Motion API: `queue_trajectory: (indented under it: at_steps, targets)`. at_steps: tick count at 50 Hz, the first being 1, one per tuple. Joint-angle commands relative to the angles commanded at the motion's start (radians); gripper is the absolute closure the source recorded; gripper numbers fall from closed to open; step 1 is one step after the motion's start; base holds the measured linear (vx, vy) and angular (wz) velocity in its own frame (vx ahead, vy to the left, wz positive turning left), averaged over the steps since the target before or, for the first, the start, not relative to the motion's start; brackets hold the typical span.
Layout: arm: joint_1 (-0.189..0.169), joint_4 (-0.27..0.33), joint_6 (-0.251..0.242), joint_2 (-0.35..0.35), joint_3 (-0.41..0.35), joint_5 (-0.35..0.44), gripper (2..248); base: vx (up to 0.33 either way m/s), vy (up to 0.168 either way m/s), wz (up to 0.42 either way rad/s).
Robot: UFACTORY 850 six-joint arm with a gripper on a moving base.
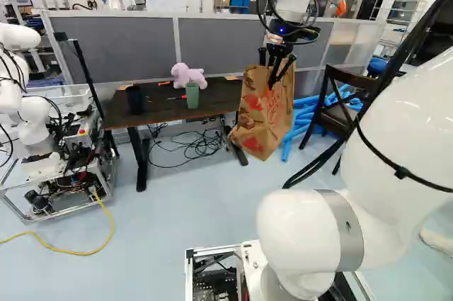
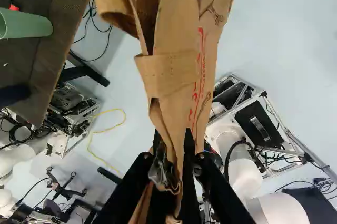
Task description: Pick up the bag on the ground and place it on the table
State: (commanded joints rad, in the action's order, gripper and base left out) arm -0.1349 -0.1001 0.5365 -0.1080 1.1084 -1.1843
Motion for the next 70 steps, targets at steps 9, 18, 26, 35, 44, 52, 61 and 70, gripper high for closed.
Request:
queue_trajectory:
  at_steps: [9,18,26,35,44,52,61,70]
  targets:
    - [0.000,0.000,0.000,0.000,0.000,0.000,227,0.149,-0.049,-0.002]
    - [0.000,0.000,0.000,0.000,0.000,0.000,227,0.147,-0.051,-0.002]
    - [0.000,0.000,0.000,0.000,0.000,0.000,227,0.145,-0.050,-0.004]
    - [0.000,0.000,0.000,0.000,0.000,0.000,227,0.149,-0.050,-0.003]
    - [0.000,0.000,0.000,0.000,0.000,0.000,227,0.145,-0.048,-0.007]
    - [0.000,0.000,0.000,0.000,0.000,0.000,227,0.150,-0.052,-0.005]
    - [0.000,0.000,0.000,0.000,0.000,0.000,227,0.142,-0.049,-0.003]
    - [0.000,0.000,0.000,0.000,0.000,0.000,227,0.140,-0.050,-0.005]
